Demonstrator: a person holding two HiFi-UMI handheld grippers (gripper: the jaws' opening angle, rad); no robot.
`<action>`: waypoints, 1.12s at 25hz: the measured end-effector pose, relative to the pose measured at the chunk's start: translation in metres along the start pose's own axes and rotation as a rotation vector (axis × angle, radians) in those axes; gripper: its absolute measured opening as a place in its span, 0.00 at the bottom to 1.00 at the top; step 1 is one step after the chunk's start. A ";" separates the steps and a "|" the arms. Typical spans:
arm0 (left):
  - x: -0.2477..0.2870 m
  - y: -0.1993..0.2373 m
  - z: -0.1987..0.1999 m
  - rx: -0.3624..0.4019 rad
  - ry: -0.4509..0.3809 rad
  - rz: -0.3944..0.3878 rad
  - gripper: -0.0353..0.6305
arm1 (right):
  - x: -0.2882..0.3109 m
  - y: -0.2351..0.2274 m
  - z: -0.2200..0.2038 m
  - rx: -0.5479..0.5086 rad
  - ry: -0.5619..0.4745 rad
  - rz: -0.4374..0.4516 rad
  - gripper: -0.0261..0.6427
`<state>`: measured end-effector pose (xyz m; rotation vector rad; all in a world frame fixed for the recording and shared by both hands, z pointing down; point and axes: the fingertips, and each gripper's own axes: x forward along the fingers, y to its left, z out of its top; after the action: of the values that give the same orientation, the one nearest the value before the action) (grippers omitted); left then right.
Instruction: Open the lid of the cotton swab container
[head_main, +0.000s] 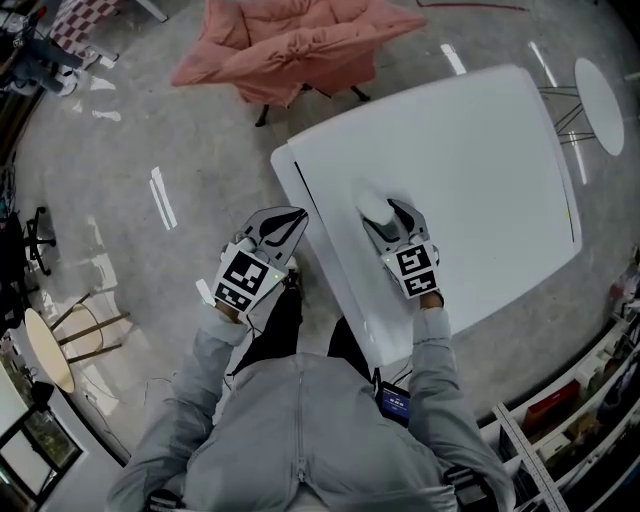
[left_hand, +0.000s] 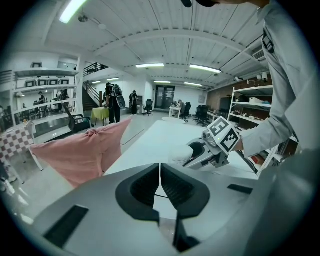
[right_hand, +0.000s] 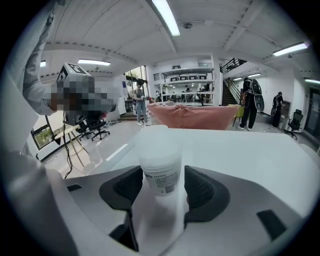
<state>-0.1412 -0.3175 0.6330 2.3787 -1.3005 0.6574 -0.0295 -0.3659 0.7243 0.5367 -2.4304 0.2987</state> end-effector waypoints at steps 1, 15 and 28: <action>0.000 0.001 -0.002 -0.001 0.002 0.000 0.09 | 0.002 0.000 -0.001 -0.002 0.002 -0.001 0.42; -0.003 0.003 -0.005 0.003 0.004 0.000 0.09 | 0.015 -0.002 -0.008 -0.080 0.022 -0.079 0.41; -0.047 -0.010 0.027 0.066 -0.059 -0.007 0.09 | -0.042 0.019 0.026 -0.027 -0.024 -0.162 0.40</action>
<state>-0.1483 -0.2933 0.5833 2.4716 -1.3130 0.6425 -0.0213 -0.3452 0.6767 0.7240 -2.3930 0.1924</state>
